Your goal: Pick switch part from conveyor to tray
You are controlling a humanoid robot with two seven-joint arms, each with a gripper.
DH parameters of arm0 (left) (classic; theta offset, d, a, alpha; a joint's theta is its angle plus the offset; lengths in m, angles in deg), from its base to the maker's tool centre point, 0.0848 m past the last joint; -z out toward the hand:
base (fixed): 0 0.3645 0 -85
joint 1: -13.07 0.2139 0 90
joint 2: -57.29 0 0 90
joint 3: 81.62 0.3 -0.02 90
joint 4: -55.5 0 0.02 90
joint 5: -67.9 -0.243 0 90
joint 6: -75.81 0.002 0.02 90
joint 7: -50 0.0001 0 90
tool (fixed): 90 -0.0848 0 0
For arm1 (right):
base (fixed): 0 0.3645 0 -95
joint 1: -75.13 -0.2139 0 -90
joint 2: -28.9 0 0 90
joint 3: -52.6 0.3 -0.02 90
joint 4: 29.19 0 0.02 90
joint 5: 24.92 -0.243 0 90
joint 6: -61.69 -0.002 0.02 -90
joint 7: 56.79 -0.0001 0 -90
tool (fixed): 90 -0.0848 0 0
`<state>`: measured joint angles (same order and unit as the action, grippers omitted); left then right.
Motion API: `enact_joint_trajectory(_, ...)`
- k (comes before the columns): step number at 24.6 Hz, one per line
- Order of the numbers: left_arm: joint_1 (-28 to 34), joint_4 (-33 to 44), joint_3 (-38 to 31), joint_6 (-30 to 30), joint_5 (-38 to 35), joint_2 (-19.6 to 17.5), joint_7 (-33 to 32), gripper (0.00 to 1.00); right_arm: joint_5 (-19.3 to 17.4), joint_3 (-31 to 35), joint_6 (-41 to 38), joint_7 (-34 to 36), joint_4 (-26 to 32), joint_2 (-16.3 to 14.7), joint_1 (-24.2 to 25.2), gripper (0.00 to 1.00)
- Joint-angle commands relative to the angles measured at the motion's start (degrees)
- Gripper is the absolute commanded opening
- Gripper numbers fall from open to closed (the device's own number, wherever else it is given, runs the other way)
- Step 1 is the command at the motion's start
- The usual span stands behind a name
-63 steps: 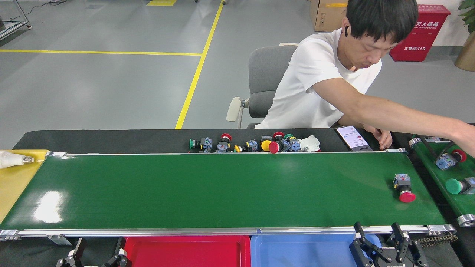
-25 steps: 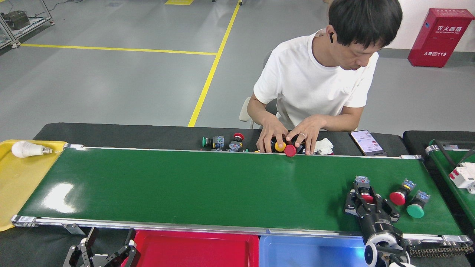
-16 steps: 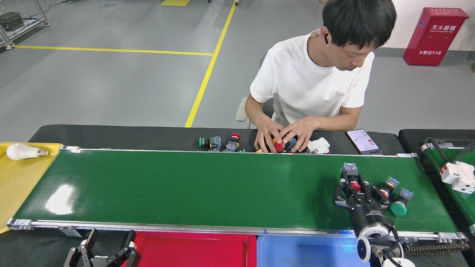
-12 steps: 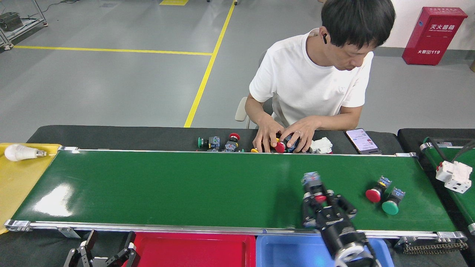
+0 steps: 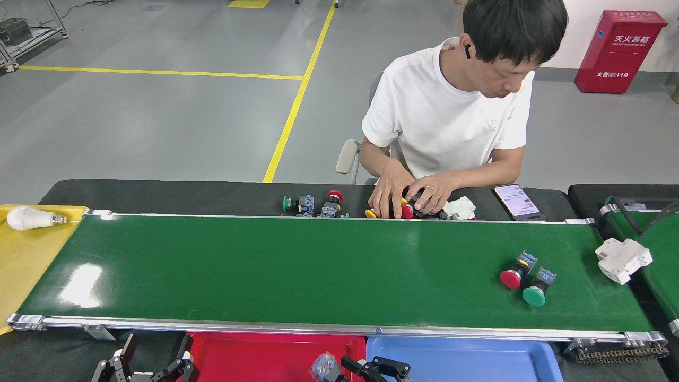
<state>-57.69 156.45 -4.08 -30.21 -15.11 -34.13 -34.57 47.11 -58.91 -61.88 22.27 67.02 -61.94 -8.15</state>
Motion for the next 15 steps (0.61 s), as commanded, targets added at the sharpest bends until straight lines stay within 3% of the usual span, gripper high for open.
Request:
enact_joint_trajectory(1, -0.2, 0.7, 0.0, 0.0, 0.0, 0.1, 0.2, 1.0, -0.2, 0.3, -0.2, -0.1, 0.6, 0.6, -1.4, 1.0)
enact_joint_trajectory(3, -0.2, 0.7, -0.1, 0.0, 0.0, 0.1, 0.2, 1.0, -0.6, 3.1, 1.0, 0.1, 1.6, 2.2, -3.4, 1.0)
enact_joint_trajectory(7, -0.1, 0.7, -0.2, 0.1, 0.0, 0.2, 0.2, 1.0, 0.1, 11.6, 13.7, 0.1, 2.0, 6.5, -8.7, 1.0)
enact_joint_trajectory(11, 0.0, 0.7, -0.2, 0.1, 0.0, 0.2, 0.3, 1.0, 0.4, 14.7, 29.9, 2.9, 2.4, 4.9, -9.6, 1.0)
enact_joint_trajectory(15, 1.0, 0.7, -0.7, 0.1, 0.0, 0.2, 0.4, 1.0, 0.9, 16.1, 38.5, 7.7, 2.9, -0.7, -6.3, 1.0)
